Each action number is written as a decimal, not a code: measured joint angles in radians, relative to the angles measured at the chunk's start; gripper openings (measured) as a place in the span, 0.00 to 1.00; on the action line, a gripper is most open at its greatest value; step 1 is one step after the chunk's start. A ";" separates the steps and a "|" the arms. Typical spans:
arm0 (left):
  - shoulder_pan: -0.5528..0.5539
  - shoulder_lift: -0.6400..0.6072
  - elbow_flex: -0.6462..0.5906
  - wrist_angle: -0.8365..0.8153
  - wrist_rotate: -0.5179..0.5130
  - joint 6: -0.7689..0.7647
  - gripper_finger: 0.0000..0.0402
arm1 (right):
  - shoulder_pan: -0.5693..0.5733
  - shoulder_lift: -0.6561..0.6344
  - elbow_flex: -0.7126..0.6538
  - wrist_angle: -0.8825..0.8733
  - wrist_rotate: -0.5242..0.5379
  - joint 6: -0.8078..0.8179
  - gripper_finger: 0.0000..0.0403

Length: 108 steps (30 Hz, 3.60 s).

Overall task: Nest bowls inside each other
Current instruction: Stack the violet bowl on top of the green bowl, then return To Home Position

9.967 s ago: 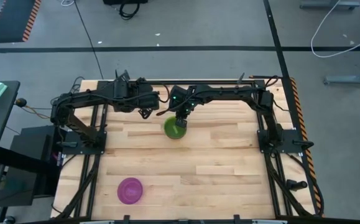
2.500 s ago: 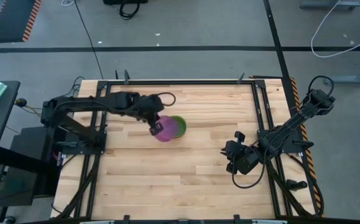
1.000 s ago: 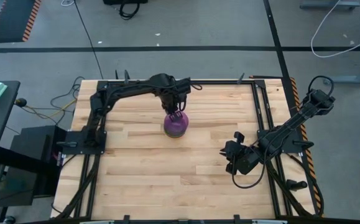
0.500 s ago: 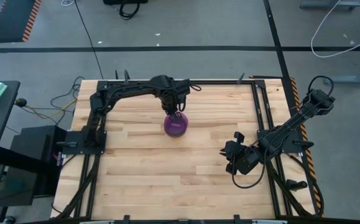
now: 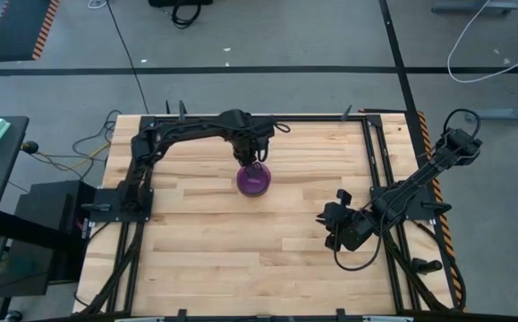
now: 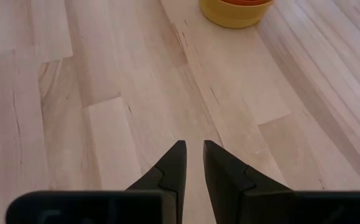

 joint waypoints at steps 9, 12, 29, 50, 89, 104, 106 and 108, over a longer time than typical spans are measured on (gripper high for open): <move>0.003 0.027 -0.001 -0.004 0.003 0.008 0.02 | 0.000 0.000 0.000 0.007 0.000 -0.002 0.15; 0.003 0.027 -0.001 -0.010 0.003 0.008 0.02 | 0.000 0.000 0.000 0.013 0.000 -0.012 0.15; 0.003 0.027 -0.001 -0.008 0.049 0.003 0.10 | 0.000 0.000 0.000 0.019 0.000 -0.019 0.15; -0.001 0.012 0.063 -0.086 0.045 0.016 0.12 | 0.000 0.000 0.000 0.024 0.000 -0.044 0.15; -0.330 -0.269 0.380 0.001 -0.173 0.192 0.02 | 0.187 -0.340 0.000 0.168 0.275 -0.373 0.15; -0.279 -0.702 -0.318 0.507 -0.173 0.191 0.03 | 0.296 -0.518 -0.151 0.731 0.090 -0.836 0.15; -0.277 -0.776 -0.412 0.578 -0.171 0.186 0.03 | 0.308 -0.564 -0.192 0.818 0.033 -0.909 0.15; -0.279 -0.845 -0.492 0.664 -0.171 0.184 0.02 | 0.314 -0.616 -0.234 0.896 -0.025 -0.967 0.15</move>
